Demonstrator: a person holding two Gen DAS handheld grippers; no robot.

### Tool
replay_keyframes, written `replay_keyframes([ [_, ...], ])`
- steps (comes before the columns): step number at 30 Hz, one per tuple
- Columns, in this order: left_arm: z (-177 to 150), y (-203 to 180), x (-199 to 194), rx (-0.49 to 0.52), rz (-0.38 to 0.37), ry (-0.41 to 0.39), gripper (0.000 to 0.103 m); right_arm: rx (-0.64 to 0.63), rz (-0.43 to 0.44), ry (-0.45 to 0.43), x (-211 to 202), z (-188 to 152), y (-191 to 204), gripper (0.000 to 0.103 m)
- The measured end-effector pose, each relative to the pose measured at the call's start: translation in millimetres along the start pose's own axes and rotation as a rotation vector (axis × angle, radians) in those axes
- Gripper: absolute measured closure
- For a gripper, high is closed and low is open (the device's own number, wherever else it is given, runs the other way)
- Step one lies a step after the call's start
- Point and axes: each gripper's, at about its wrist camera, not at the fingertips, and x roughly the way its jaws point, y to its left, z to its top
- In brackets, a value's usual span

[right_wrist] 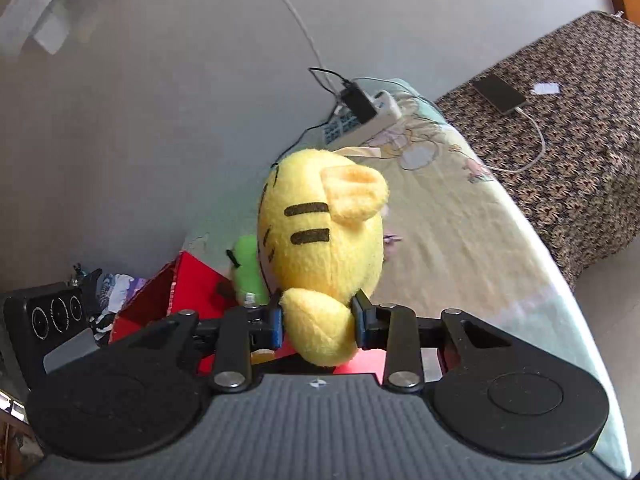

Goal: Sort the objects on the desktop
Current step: 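Lift the yellow tiger plush and carry it toward the red box, then lower the yellow tiger plush into the red box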

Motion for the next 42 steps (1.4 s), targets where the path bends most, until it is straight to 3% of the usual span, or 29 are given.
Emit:
replay_keyframes([
  [9,-1.7,67.4,-126.4,-0.031,0.108,-0.197,0.026,-0.137,0.175,-0.037,31.7,-5.6,114.8,0.068],
  [13,-2.7,100.4,-164.5,-0.048,0.166,-0.256,0.026,-0.195,0.23,-0.037,56.5,-6.3,161.1,0.068],
  [17,-5.2,131.1,-184.5,-0.074,0.211,-0.272,0.026,-0.252,0.228,-0.017,82.2,-7.9,198.5,0.068],
  [21,-9.2,157.0,-185.3,-0.092,0.254,-0.253,0.027,-0.302,0.167,0.03,109.6,-16.5,227.1,0.068],
  [31,-17.2,191.0,-162.0,-0.14,0.232,-0.166,0.028,-0.398,-0.064,0.225,173.2,-25.8,261.5,0.068],
  [42,-27.5,230.4,-138.0,-0.217,0.184,-0.099,0.028,-0.466,-0.187,0.381,224.5,-27.8,273.7,0.067],
])
